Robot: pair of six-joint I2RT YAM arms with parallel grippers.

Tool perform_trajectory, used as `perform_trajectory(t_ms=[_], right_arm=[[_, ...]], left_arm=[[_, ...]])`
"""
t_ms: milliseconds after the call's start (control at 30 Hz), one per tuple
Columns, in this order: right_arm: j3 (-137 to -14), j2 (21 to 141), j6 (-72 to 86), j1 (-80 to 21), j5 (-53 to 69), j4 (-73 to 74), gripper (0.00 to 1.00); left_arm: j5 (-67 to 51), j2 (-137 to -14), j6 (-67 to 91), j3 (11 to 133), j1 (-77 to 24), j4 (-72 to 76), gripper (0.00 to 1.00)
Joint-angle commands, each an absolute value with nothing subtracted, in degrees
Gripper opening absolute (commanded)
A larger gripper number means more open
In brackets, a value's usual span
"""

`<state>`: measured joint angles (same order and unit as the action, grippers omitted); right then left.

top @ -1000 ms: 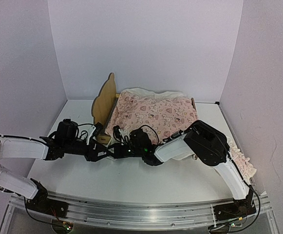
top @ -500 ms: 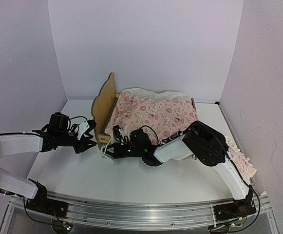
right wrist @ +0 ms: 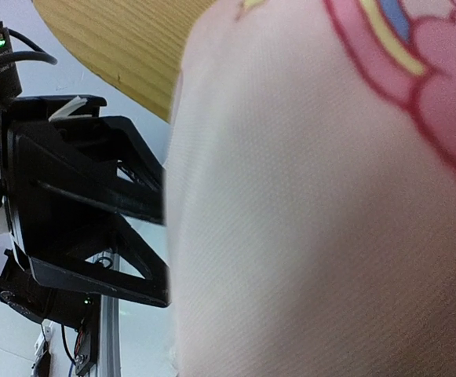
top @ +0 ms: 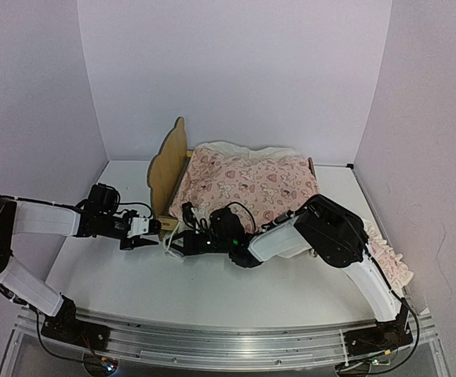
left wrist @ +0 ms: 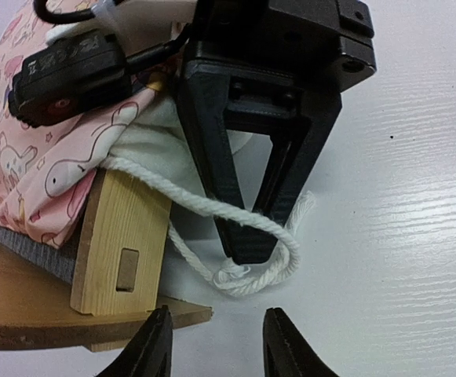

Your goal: Set up the pet bed

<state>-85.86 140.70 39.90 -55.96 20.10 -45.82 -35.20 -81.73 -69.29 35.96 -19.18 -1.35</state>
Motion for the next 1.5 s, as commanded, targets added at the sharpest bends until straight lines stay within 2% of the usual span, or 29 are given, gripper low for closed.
perform_trajectory(t_ms=[0, 667, 800, 933, 1067, 1200, 1333, 1467], right_arm=[[-86.04, 141.07, 39.15, -55.07, 20.59, -45.76, 0.0], [-85.76, 140.28, 38.39, -55.04, 20.94, -46.19, 0.0], [-85.55, 140.01, 38.2, -55.05, 21.01, -46.34, 0.0], [-85.65, 140.01, 38.2, -55.02, 21.01, -46.45, 0.0], [-84.49, 139.38, 38.24, -55.06, 19.75, -46.38, 0.0], [-78.53, 135.12, 34.77, -55.38, 15.3, -45.83, 0.2], [-71.98, 129.67, 22.79, -57.83, 8.08, -43.48, 0.4], [-70.6, 130.4, 15.32, -59.65, 2.51, -41.88, 0.51]], left_arm=[[-39.3, -84.75, -73.66, 38.87, -19.26, 3.2, 0.37], [-36.44, -91.35, -73.87, 40.34, -21.45, 5.32, 0.27], [-35.48, -91.86, -75.23, 40.17, -21.45, 4.86, 0.18], [-36.02, -91.6, -75.24, 40.38, -21.53, 4.19, 0.02], [-36.74, -90.96, -73.28, 40.79, -21.55, 4.48, 0.0], [-36.49, -90.48, -70.63, 40.87, -21.53, 4.44, 0.0], [-36.18, -90.08, -68.93, 40.74, -21.53, 3.93, 0.0], [-36.21, -89.79, -67.12, 40.93, -21.55, 3.74, 0.0]])
